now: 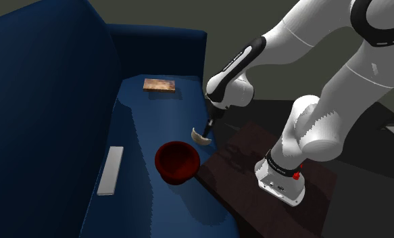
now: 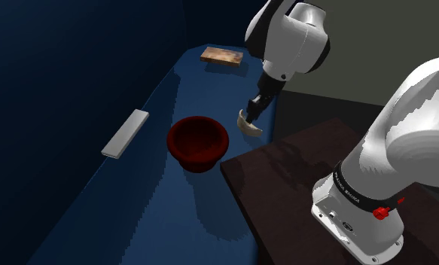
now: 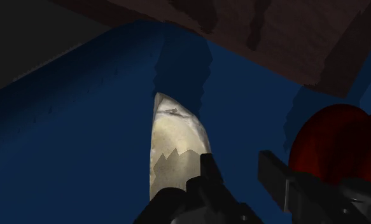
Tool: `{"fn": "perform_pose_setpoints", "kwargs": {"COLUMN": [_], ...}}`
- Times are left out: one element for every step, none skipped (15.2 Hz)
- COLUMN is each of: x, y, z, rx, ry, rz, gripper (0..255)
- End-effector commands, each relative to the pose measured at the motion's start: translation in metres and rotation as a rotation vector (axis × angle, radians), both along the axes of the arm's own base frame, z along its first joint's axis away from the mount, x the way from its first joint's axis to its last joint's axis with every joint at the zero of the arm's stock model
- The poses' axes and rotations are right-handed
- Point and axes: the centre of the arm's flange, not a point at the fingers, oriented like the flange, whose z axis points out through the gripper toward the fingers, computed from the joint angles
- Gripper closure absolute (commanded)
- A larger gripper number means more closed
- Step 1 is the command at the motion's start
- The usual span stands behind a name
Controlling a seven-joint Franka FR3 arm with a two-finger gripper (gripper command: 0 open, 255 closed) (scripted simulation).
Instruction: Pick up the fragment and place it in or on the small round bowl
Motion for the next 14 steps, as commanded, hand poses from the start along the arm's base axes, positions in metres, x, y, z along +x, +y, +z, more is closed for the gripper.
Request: {"fn": "perform_pose_setpoints", "kwargs": {"x": [0.008,0.017,0.026,0.035,0.037,0.036,0.036,0.036,0.036,0.036,0.036,0.036,0.036,0.036], "y": [-0.01,-0.019,-0.028,-0.036,-0.037,-0.034,-0.032,-0.03,-0.027,-0.025,-0.022,-0.019,-0.019,-0.019], "z": [-0.011,-0.021,-0.032,-0.043,-0.044,-0.049,-0.054,-0.058,-0.063,-0.068,-0.072,-0.08,-0.08,-0.08], "rx": [0.029,0.058,0.086,0.115,0.118,0.118,0.118,0.118,0.118,0.118,0.118,0.118,0.118,0.118], "ry": [-0.013,-0.025,-0.038,-0.05,-0.051,-0.051,-0.051,-0.051,-0.051,-0.051,-0.051,-0.051,-0.051,-0.051], "rz": [0.039,0.077,0.116,0.155,0.159,0.159,0.159,0.159,0.159,0.159,0.159,0.159,0.159,0.159], "gripper": [0,0,0,0,0,0,0,0,0,0,0,0,0,0]}}
